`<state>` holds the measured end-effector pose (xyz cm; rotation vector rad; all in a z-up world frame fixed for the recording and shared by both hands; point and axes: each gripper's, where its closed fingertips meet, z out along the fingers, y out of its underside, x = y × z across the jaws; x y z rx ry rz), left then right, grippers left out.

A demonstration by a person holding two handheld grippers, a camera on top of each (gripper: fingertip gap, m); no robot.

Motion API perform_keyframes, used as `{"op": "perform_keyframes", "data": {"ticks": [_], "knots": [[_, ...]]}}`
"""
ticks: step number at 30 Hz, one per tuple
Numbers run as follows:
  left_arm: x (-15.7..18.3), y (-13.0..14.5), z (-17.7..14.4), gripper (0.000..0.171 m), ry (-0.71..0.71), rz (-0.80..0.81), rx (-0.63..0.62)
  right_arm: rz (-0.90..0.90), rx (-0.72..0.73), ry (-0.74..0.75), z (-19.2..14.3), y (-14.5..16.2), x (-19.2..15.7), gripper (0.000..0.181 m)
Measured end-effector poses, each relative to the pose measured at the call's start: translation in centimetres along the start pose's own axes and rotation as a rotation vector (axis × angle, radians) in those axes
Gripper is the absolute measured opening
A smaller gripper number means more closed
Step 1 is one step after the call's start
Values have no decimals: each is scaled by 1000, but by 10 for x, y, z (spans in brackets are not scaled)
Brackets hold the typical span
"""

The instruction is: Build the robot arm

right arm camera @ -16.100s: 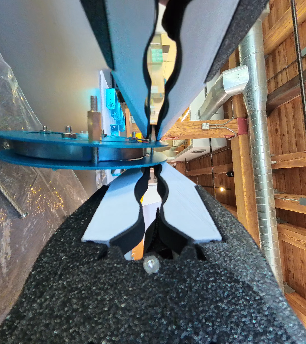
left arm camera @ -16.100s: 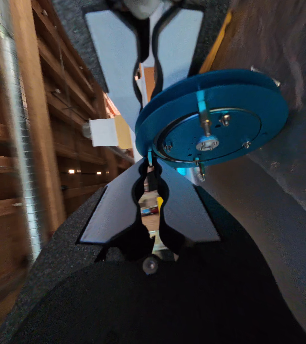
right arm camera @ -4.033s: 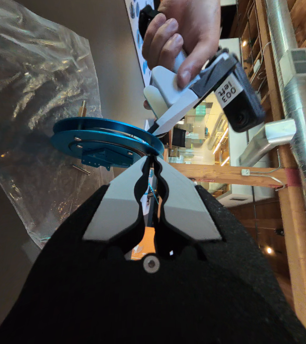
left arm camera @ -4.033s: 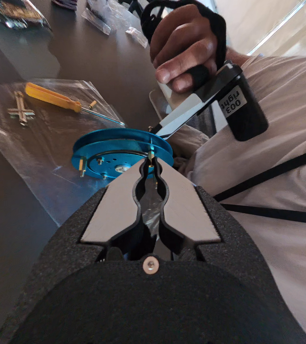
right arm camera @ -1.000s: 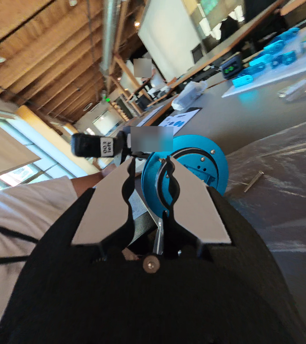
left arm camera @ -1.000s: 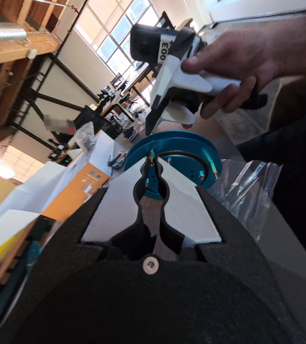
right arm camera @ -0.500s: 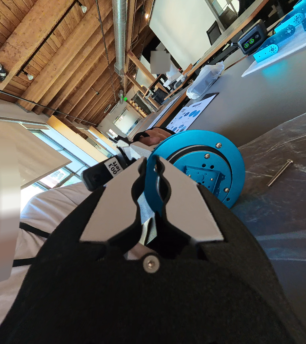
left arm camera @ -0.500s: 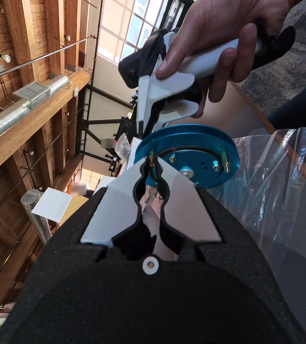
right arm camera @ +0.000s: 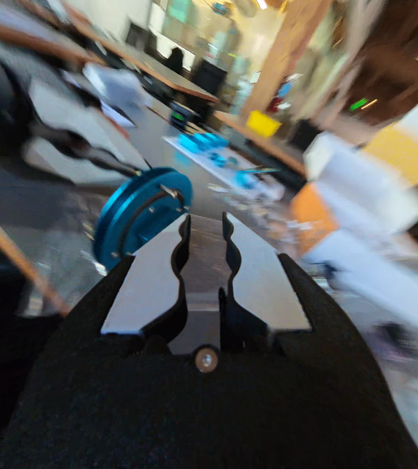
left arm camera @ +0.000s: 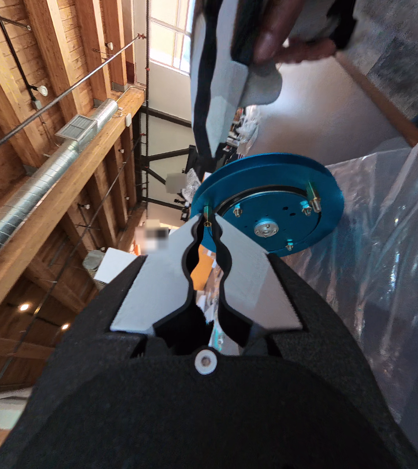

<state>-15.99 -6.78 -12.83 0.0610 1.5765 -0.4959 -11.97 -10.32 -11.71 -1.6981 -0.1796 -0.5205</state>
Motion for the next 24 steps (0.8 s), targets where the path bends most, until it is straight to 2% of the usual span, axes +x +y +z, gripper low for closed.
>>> {"op": "perform_keyframes", "data": {"ticks": [2,3,4,5,6,7,8,13,15,20,22,24], "knots": [[-1,1,1,5,-27,40,-28,-357,-15,248,-8,-2,8,33],[-1,2,2,4,-45,66,-48,-502,27,405,-15,-10,9,29],[-2,2,3,5,-62,97,-60,-649,76,534,-23,-19,4,8],[-1,1,4,5,-75,125,-65,-781,83,578,-24,-21,-7,0],[-1,0,4,5,-84,149,-67,-873,57,572,-18,-16,-16,1],[-1,-2,4,5,-89,167,-66,-930,25,578,-12,-13,-19,13],[-1,-3,3,5,-91,181,-62,-962,2,580,-8,-9,-19,21],[-1,-4,1,5,-113,260,-52,-1073,-20,517,10,-5,-26,24],[0,-5,1,5,-118,282,-40,-1092,17,528,13,-13,-31,17],[-1,-5,-1,5,-114,289,-32,-1089,-24,507,25,-15,-29,2],[0,-5,-2,5,-62,179,-23,-1046,-54,441,26,-14,-30,2],[2,-6,-3,4,24,-19,2,-953,-92,342,25,-12,-32,2]]}}
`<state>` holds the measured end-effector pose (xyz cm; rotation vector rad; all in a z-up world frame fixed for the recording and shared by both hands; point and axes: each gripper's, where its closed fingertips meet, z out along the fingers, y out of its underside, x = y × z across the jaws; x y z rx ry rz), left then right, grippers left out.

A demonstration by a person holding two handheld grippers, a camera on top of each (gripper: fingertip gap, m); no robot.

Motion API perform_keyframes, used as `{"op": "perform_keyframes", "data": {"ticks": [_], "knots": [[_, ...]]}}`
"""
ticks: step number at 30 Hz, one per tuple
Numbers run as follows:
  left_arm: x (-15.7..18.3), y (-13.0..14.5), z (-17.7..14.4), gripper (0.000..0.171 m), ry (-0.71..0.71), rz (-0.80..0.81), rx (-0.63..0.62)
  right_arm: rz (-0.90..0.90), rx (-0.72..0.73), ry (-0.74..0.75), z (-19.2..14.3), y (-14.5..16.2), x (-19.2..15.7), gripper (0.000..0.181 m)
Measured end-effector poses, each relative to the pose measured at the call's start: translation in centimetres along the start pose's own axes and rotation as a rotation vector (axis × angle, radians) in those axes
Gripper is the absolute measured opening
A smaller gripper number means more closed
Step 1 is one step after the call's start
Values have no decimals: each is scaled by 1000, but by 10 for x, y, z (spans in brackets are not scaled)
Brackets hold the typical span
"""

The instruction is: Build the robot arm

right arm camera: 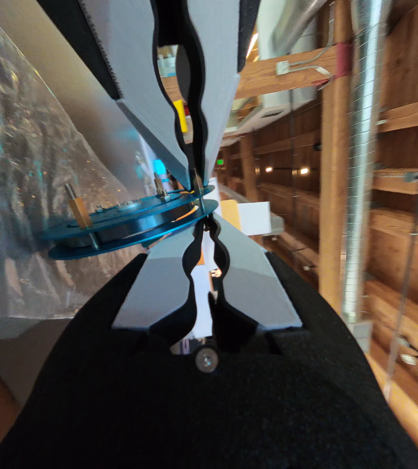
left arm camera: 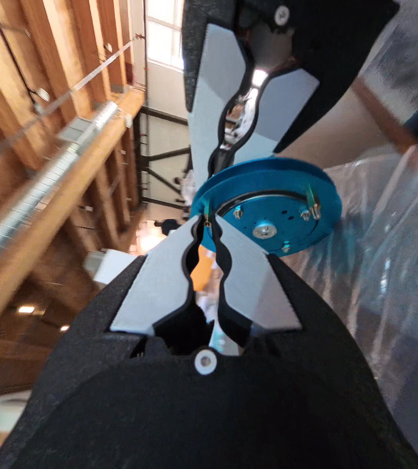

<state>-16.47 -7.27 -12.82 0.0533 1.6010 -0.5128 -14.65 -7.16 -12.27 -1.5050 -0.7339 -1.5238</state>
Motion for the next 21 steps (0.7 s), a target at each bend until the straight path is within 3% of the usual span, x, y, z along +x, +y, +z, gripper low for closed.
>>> {"op": "perform_keyframes", "data": {"ticks": [2,9,13,14,15,17,19,21], "knots": [[1,0,1,4,87,-227,17,12,-17,-37,0,1,0,2],[3,-6,1,4,482,-1180,107,-57,-29,80,0,4,1,1],[0,-6,-4,4,780,-1859,203,-65,-11,98,0,0,1,1],[-2,-5,-5,5,826,-1965,240,-66,-15,100,1,-1,1,1],[-2,-4,-5,5,853,-2000,269,-71,-19,101,2,-2,1,1],[-2,-7,-8,6,857,-1911,286,-72,-14,96,2,-2,1,1],[1,-6,-8,9,760,-1657,262,-66,-7,94,2,-2,1,1],[6,4,-5,19,593,-1285,194,-58,-11,94,2,0,1,1]]}}
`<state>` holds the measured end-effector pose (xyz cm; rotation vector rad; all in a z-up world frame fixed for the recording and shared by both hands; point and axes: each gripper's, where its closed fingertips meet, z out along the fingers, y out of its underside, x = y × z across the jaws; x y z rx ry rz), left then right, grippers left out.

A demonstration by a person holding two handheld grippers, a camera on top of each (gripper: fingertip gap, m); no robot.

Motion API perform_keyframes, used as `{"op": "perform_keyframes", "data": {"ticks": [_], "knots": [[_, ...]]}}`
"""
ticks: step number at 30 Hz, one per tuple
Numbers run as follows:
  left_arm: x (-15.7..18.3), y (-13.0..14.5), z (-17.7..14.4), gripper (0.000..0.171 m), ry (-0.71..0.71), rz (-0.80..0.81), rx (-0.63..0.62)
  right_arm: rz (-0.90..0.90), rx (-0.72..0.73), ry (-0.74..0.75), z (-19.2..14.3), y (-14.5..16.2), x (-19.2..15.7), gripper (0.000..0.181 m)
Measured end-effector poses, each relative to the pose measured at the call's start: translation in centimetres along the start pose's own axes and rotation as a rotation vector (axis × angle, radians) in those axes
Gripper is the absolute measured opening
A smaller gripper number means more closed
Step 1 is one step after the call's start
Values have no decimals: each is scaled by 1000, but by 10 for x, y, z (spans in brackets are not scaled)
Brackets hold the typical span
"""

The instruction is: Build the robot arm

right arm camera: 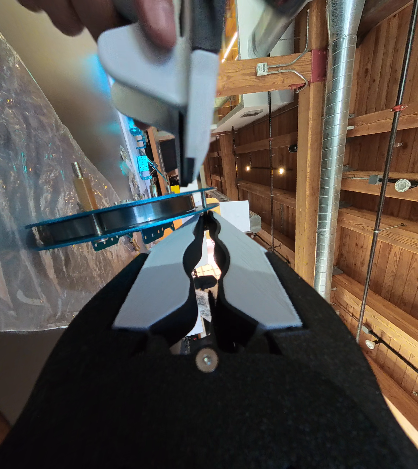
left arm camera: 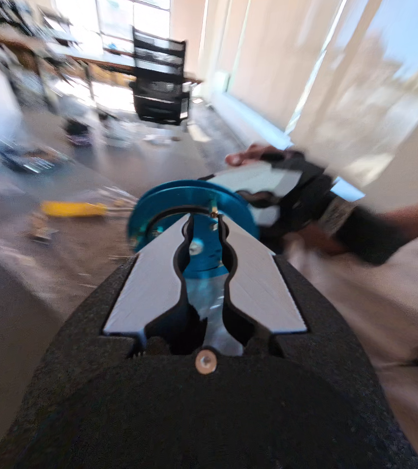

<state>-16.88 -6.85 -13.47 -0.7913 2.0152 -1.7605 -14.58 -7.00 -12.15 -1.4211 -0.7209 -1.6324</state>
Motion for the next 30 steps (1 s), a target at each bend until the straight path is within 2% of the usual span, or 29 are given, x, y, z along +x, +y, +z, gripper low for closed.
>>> {"op": "perform_keyframes", "data": {"ticks": [3,6,11,13,15,17,19,23,24,27,29,30], "knots": [[-14,-1,-7,17,-286,567,-45,8,2,-6,0,0,0,1],[-11,-2,-6,15,-445,981,-104,0,-1,-6,1,-2,0,1],[-5,-7,3,6,-627,1327,-154,-16,-11,-2,0,-2,0,1],[-5,-8,2,5,-653,1380,-184,-21,-13,0,-1,-1,0,1],[-7,-7,2,4,-632,1291,-209,-16,-20,2,0,-2,0,1],[-8,-6,3,4,-571,1091,-196,-22,-22,11,0,-1,0,1],[-7,-4,6,4,-458,750,-156,-18,-25,16,1,1,0,2],[4,-3,11,4,-92,-109,-50,-6,-14,19,-1,3,1,1],[5,-4,10,3,-27,-249,-23,-11,-15,22,-1,2,1,1],[8,-6,9,4,80,-408,17,-13,-12,13,-1,0,1,1],[9,-6,9,4,71,-319,8,-8,-6,12,-2,0,0,1],[8,-4,9,5,19,-181,-9,-7,-8,12,-2,0,1,1]]}}
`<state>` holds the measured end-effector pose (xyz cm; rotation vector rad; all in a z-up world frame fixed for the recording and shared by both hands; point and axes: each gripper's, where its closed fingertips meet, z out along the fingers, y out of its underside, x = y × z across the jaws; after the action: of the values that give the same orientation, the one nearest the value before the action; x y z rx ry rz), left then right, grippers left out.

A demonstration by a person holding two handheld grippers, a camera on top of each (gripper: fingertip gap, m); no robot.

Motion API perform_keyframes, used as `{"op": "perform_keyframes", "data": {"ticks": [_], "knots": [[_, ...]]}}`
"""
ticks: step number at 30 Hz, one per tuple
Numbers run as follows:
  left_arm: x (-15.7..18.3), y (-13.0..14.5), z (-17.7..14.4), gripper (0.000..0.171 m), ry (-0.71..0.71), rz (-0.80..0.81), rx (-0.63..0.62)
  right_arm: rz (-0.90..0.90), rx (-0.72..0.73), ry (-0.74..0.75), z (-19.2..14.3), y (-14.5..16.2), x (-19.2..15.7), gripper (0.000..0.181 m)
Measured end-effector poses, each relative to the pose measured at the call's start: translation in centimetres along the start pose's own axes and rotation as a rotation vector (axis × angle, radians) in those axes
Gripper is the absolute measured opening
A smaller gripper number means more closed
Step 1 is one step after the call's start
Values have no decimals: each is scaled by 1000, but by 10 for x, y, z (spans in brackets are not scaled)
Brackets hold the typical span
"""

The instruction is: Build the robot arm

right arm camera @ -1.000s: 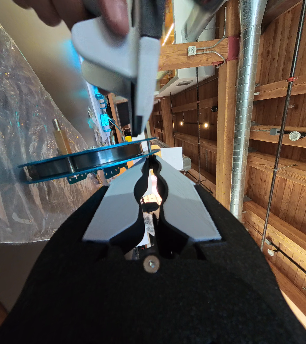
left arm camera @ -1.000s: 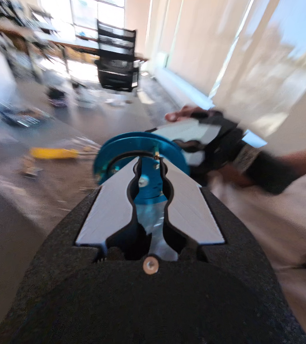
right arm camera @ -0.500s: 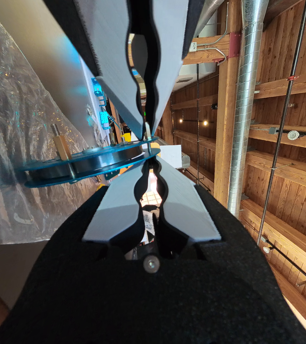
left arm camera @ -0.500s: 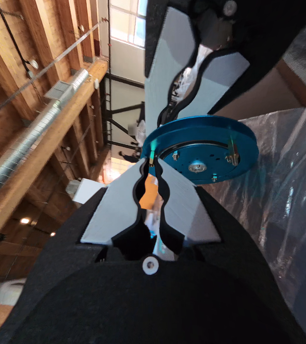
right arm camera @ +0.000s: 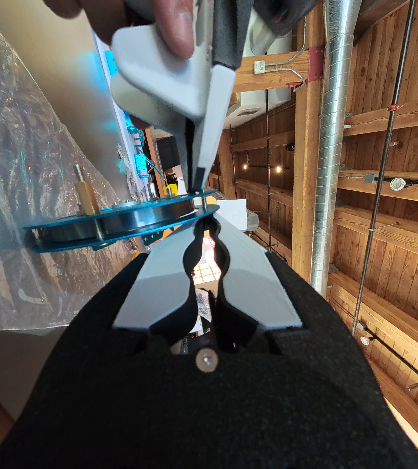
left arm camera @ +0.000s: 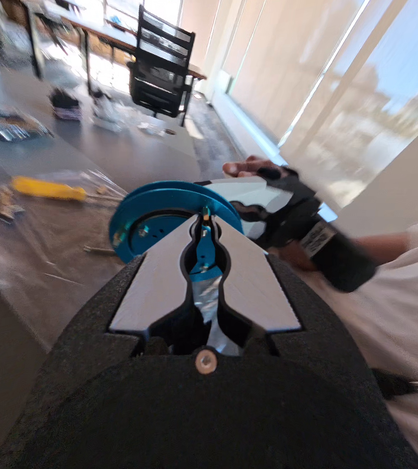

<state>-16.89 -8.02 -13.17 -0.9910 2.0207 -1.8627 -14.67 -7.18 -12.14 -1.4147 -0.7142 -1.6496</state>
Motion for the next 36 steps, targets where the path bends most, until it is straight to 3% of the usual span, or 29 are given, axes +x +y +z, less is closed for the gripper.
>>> {"op": "perform_keyframes", "data": {"ticks": [4,7,10,13,16,18,20,22,26,28,30,31,33,36], "knots": [[-20,7,-5,17,-415,870,-138,2,-6,-3,-1,0,0,1],[-19,3,-4,14,-642,1343,-193,-3,-12,-1,-1,-1,0,1],[-20,-6,-4,6,-777,1491,-184,2,-17,-5,-2,2,0,1],[-14,-12,-3,17,-814,1567,-178,-15,-18,-1,-2,0,0,1],[-15,-8,-4,5,-834,1662,-240,-25,-22,1,-1,-2,1,1],[-13,-8,-4,4,-818,1640,-249,-28,-13,1,-1,-3,0,1],[-13,-6,-3,4,-748,1452,-240,-28,-11,9,-2,-3,1,1],[-12,-3,-1,4,-611,1111,-213,-34,-10,21,-3,-2,1,1],[-4,4,3,3,-215,229,-164,-33,-9,24,-2,-1,1,1],[-1,4,1,3,-75,-40,-128,-48,5,32,-2,-4,3,2],[2,4,0,3,11,-189,-106,-49,5,25,-2,-5,2,1],[3,4,-1,3,35,-208,-116,-49,18,28,-3,-7,3,1],[3,5,-2,4,-8,-60,-127,-43,10,19,-2,-7,2,1],[-9,0,-7,19,-273,477,-158,-46,5,16,-1,-8,1,2]]}}
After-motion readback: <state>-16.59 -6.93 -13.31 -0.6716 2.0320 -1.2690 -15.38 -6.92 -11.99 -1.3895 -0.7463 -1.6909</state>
